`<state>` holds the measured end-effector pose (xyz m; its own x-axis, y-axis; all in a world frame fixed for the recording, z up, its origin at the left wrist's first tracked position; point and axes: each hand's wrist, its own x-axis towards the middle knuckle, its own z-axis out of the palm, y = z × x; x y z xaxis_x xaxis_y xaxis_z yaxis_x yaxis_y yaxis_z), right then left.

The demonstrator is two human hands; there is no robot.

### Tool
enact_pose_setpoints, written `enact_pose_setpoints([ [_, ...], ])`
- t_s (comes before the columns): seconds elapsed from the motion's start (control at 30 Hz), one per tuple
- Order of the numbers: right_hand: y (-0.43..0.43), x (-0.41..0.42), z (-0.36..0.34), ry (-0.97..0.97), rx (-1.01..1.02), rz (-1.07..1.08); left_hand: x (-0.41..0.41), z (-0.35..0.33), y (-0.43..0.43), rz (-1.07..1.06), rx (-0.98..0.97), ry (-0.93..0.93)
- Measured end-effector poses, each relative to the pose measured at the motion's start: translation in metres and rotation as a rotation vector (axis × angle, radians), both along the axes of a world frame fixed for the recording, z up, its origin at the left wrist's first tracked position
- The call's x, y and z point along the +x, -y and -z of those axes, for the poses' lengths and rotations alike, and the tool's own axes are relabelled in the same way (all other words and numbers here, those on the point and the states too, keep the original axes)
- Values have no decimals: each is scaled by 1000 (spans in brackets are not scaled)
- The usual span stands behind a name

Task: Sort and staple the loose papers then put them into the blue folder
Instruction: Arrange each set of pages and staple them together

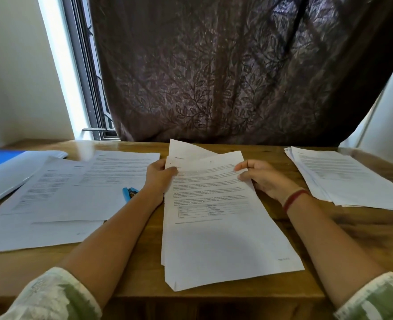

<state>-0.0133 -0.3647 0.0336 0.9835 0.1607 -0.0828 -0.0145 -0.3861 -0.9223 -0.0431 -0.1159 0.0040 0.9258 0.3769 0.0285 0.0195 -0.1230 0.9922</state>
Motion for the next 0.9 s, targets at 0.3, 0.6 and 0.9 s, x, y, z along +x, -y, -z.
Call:
enact_pose_setpoints([
  [0.3, -1, 4, 0, -37, 277, 151, -5, -3, 0, 7, -81, 35],
  [0.6, 6, 7, 12, 40, 182, 199, -15, -8, -6, 116, -435, 90],
  [0.9, -11, -15, 2, -87, 297, -326, -9, -5, -8, -26, -326, 102],
])
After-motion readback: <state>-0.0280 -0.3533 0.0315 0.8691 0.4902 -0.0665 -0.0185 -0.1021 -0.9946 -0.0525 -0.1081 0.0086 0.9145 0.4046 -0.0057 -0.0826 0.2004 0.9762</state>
